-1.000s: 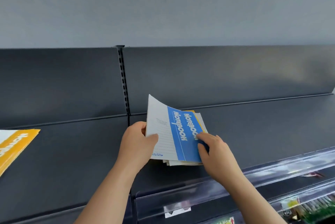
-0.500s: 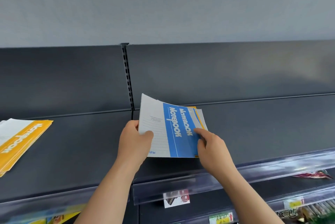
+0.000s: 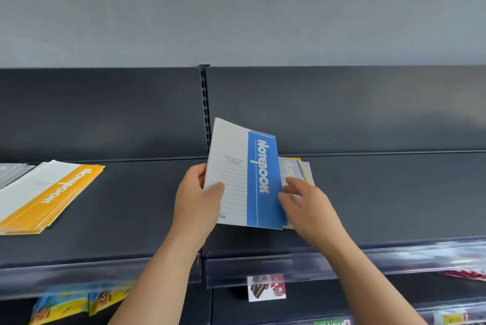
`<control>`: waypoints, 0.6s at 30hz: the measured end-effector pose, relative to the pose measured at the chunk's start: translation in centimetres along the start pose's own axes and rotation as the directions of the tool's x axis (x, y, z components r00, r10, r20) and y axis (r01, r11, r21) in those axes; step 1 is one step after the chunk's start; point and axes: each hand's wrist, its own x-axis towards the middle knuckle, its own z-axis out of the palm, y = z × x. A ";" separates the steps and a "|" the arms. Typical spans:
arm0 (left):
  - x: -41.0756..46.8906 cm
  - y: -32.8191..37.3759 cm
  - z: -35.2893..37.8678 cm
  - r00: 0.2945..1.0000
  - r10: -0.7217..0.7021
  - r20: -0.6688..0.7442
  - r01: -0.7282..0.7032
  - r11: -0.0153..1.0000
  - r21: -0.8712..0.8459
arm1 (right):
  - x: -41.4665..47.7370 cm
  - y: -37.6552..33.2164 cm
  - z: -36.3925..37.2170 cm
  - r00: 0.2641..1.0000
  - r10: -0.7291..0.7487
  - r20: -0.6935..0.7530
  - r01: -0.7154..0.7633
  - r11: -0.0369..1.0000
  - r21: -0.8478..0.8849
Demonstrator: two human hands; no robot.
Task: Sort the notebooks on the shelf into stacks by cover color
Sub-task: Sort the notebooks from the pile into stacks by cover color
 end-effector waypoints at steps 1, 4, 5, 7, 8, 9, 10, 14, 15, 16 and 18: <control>0.0 0.0 -0.5 1.000 0.008 -0.008 -0.009 1.000 -0.021 | 0.1 -0.7 0.3 1.000 -0.015 0.000 0.015 0.999 0.039; 0.2 0.1 -2.6 0.998 0.033 -0.052 -0.036 0.998 -0.056 | 0.2 -2.9 1.5 0.996 -0.079 -0.038 0.084 0.987 0.137; 0.4 0.0 -3.4 0.997 0.044 -0.067 -0.048 0.998 -0.049 | 0.3 -3.8 2.0 0.993 -0.100 -0.055 0.108 0.981 0.161; 0.9 -0.3 -5.3 0.993 0.069 -0.098 -0.069 0.998 0.001 | 0.5 -5.5 3.5 0.989 -0.132 -0.071 0.144 0.966 0.214; 1.2 -0.6 -6.2 0.990 0.078 -0.117 -0.075 0.997 0.032 | 0.6 -6.3 4.4 0.986 -0.149 -0.074 0.163 0.959 0.231; 1.6 -1.0 -7.3 0.987 0.085 -0.134 -0.077 0.995 0.069 | 0.7 -7.2 5.3 0.982 -0.171 -0.073 0.184 0.953 0.242; 2.0 -1.5 -8.3 0.985 0.093 -0.146 -0.076 0.991 0.113 | 0.7 -7.9 6.3 0.979 -0.192 -0.064 0.202 0.949 0.242; 3.9 -3.7 -12.9 0.983 0.089 -0.162 -0.052 0.974 0.219 | 1.1 -10.3 11.2 0.981 -0.192 0.016 0.182 0.952 0.247; 4.4 -4.4 -13.9 0.984 0.082 -0.157 -0.042 0.969 0.243 | 1.3 -10.7 12.4 0.983 -0.181 0.033 0.168 0.956 0.241; 5.0 -5.1 -15.0 0.986 0.077 -0.148 -0.034 0.962 0.271 | 1.6 -11.1 13.6 0.984 -0.171 0.045 0.157 0.962 0.225; 6.3 -6.7 -16.7 0.991 0.063 -0.117 -0.024 0.950 0.312 | 2.2 -11.7 15.8 0.987 -0.148 0.063 0.136 0.978 0.158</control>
